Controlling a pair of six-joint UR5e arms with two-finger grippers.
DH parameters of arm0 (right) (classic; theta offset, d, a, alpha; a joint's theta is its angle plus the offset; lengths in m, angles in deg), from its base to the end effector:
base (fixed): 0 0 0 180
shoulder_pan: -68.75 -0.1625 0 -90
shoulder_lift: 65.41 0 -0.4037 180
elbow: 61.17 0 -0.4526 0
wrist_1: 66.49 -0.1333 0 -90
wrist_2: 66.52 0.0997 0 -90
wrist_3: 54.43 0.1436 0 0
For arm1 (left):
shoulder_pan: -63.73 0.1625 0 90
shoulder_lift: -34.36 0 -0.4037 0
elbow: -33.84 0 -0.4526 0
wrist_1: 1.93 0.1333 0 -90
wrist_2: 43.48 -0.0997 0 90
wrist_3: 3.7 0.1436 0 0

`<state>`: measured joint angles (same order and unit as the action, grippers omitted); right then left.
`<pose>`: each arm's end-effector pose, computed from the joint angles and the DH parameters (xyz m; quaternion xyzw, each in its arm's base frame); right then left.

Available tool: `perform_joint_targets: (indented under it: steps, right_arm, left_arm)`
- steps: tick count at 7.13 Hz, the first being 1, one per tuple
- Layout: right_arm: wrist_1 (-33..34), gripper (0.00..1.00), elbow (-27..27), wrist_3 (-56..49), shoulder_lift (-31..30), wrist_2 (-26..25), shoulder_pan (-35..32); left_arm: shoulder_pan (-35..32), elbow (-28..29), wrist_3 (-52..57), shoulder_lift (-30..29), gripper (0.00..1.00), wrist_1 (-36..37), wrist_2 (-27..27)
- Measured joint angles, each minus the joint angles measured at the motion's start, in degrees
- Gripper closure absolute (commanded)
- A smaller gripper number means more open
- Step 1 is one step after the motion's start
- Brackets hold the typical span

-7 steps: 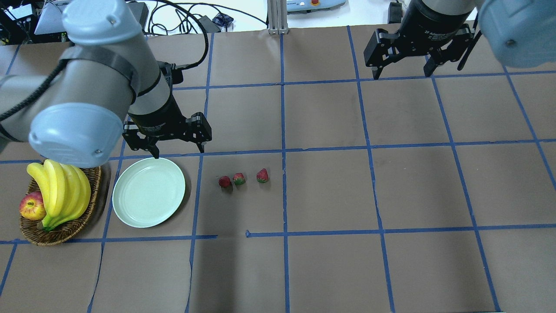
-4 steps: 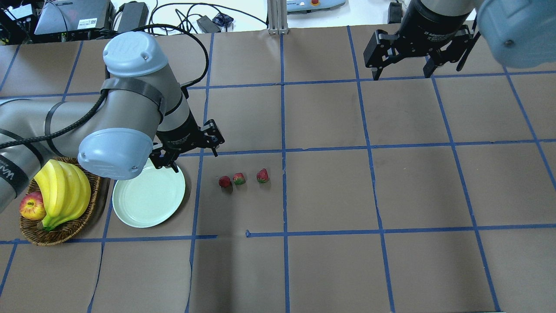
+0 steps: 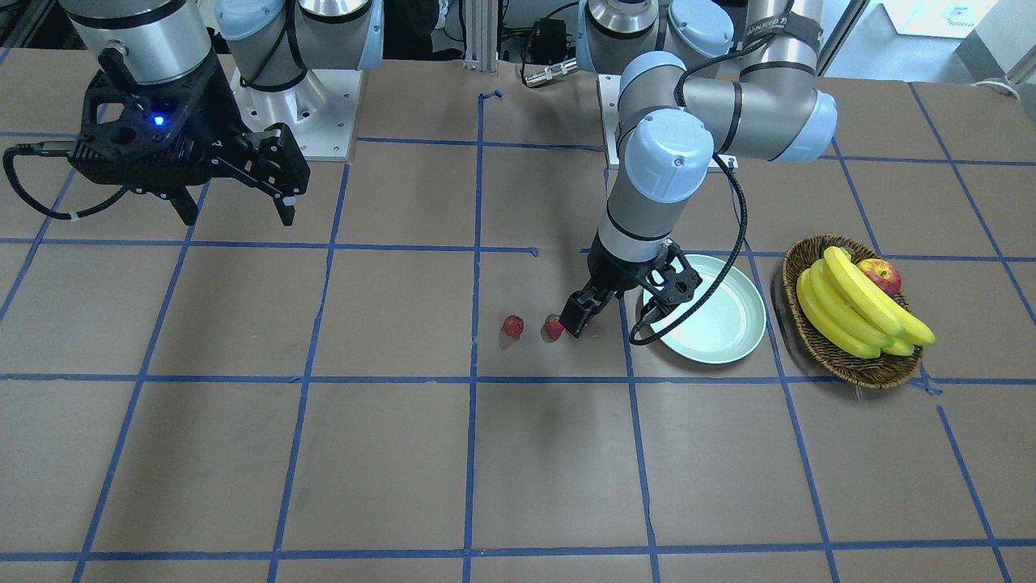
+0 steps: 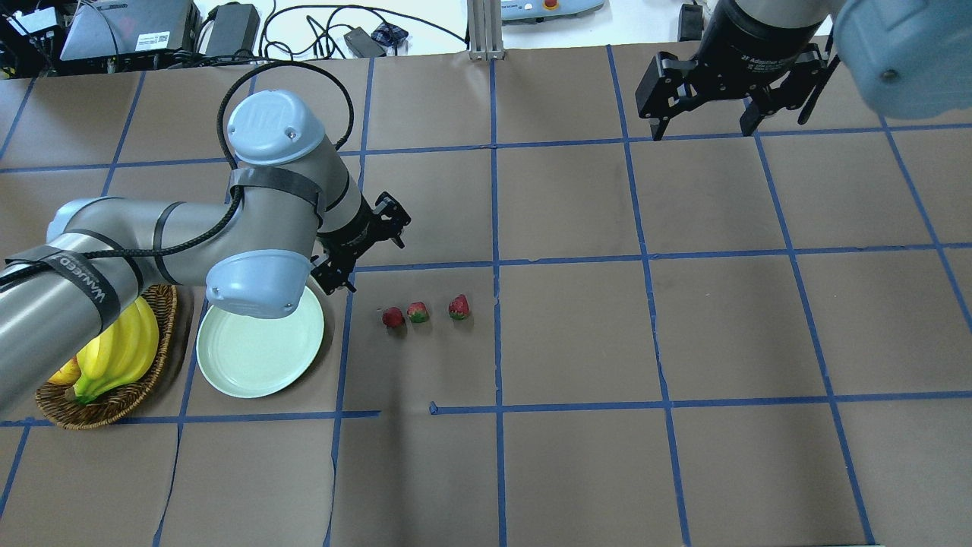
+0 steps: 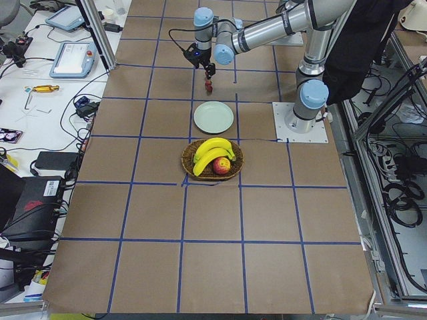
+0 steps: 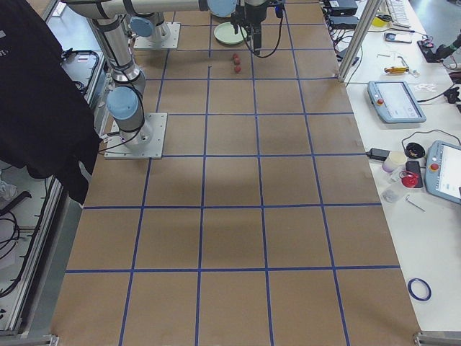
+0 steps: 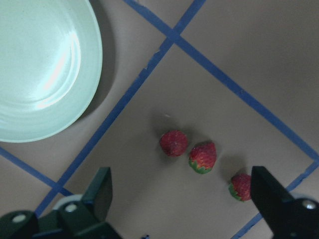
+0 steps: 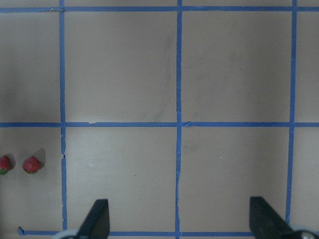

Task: Collect all strawberries into plate
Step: 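Swing the left gripper over the plate toward the row of strawberries, then lower the left gripper and grasp one strawberry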

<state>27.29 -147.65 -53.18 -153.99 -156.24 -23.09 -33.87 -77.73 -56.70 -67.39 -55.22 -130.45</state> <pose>0.1524 -0.5716 0.4500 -0.0053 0.9987 -0.0512 0.0038 -0.2148 -0.5448 0.1719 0.3849 -0.9221 0.0122 0.0377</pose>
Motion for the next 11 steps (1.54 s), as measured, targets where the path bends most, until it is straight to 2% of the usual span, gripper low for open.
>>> perform_joint_targets:
  steps: [3, 7, 10, 11]
  right_arm:
    - [0.0, 0.00, -0.1, 0.1, 0.0, 0.1, 0.0]
    - [0.0, 0.00, -0.1, 0.1, 0.0, 0.0, 0.0]
    - [0.0, 0.00, -0.1, 0.1, 0.0, 0.0, 0.0]
    - [0.1, 0.00, -0.1, 0.1, -0.1, 0.0, 0.0]
  left_arm:
    - [-5.6, -0.1, -5.6, -7.3, 0.02, 9.7, 0.0]
    - [-11.7, -0.2, -12.2, -12.4, 0.03, 12.2, -2.7]
    - [-12.7, -0.5, -14.4, -12.9, 0.26, 12.0, -2.9]
    - [-12.7, -1.0, -14.4, -12.9, 0.37, 12.0, -2.9]
